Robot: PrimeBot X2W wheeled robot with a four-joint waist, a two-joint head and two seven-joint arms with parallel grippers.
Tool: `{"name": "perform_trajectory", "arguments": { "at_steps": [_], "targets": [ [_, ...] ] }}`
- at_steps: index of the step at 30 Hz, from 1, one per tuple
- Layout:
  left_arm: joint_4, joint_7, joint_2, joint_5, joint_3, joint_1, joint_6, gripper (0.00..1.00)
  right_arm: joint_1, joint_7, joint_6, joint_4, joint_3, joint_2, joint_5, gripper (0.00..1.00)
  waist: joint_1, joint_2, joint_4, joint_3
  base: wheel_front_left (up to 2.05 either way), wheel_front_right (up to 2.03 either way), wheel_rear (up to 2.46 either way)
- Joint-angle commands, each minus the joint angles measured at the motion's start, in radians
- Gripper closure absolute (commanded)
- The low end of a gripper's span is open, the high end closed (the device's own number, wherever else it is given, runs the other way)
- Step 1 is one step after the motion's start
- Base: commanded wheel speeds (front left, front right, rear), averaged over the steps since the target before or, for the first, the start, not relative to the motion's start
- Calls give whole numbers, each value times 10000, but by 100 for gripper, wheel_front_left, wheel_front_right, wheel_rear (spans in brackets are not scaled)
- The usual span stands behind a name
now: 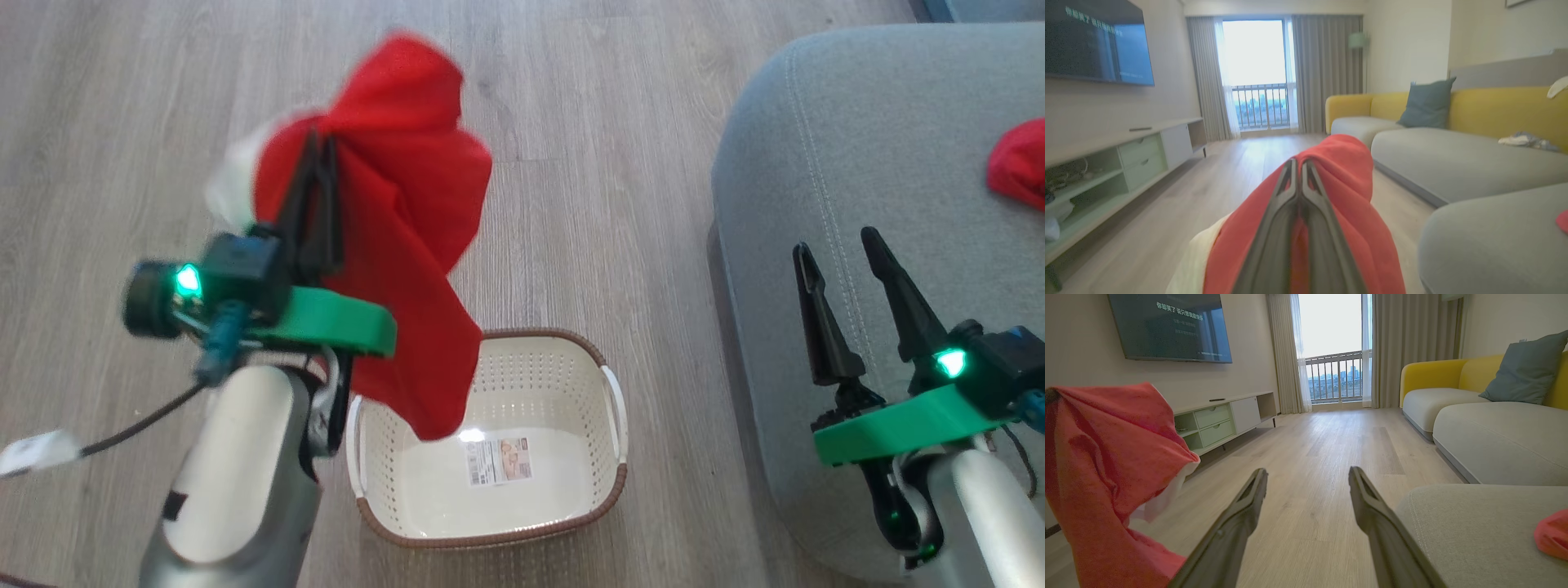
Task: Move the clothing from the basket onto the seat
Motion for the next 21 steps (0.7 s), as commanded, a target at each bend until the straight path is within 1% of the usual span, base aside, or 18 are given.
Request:
{"name": "perform_trajectory", "arguments": {
  "at_steps": [1,5,9,16,21],
  "targets": [
    [-565,-121,37,117,431,-395,-23,100,-105,8,0,-321,128,-85,-41,0,1,-1,19,-25,0,0,0],
    [-1647,-122,-172,260,566,-430,-202,100,-35,8,0,-268,259,-84,-106,0,1,-1,42,-174,0,0,0],
    [-2054,-122,-268,311,478,-444,-381,100,3,8,0,-245,390,-55,-137,0,1,-1,25,-303,0,0,0],
    [-1922,-122,-323,303,47,-450,-662,100,52,8,0,-299,527,-16,-119,0,1,-1,-26,-334,0,0,0],
    [-1660,-122,-332,292,-19,-464,-729,100,112,8,0,-528,767,-91,-156,0,1,-1,-110,-301,0,0,0]
  ]
}}
